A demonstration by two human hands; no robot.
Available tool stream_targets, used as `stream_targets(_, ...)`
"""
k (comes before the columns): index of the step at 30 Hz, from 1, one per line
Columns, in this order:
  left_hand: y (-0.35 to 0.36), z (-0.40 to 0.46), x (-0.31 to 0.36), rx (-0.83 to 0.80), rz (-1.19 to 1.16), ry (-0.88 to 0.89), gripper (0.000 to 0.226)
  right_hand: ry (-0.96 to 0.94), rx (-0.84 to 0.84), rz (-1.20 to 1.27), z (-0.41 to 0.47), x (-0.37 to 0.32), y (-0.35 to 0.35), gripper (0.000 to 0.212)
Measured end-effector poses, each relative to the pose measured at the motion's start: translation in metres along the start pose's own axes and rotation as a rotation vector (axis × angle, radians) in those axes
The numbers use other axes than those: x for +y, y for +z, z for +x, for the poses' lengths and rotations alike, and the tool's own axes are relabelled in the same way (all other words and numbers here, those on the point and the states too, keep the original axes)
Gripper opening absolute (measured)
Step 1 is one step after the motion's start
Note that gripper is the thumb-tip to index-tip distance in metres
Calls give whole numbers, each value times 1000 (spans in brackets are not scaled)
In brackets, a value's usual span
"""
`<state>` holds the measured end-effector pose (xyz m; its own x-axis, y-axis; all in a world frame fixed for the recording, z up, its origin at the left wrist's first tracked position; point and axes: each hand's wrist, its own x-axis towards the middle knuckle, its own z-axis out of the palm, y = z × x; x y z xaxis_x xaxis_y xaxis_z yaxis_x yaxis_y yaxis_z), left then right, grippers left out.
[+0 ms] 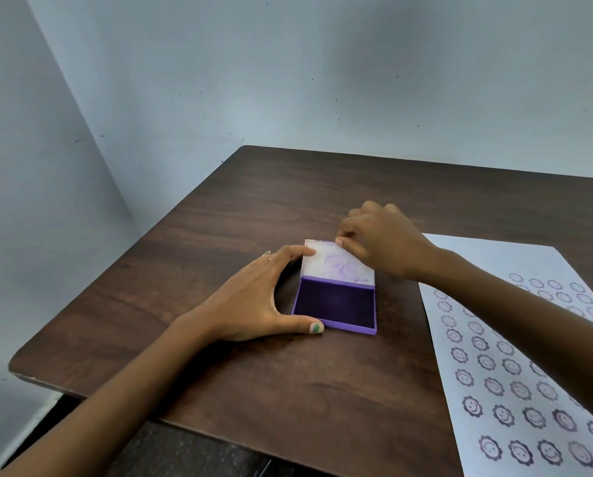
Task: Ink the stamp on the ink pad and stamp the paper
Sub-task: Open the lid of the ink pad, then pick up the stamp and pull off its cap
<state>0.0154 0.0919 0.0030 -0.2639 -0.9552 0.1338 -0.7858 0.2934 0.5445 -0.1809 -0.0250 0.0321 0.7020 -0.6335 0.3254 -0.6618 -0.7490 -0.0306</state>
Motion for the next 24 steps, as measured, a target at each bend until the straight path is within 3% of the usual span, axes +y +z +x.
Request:
stream_targets(5, -1, 1, 1, -12, 14, 33, 65, -13, -35, -41, 2, 3, 5, 20)
stream_targets(14, 0, 0, -2, -20, 17, 21, 64, -7, -39, -38, -1, 4, 1, 17)
stream_targets(20, -1, 0, -1, -24, 15, 12, 64, 101, 89, 123, -5, 24, -40, 16)
stream_targets(24, 0, 0, -2, -21, 19, 14, 67, 176, -96, 301, -16, 46, -50, 13)
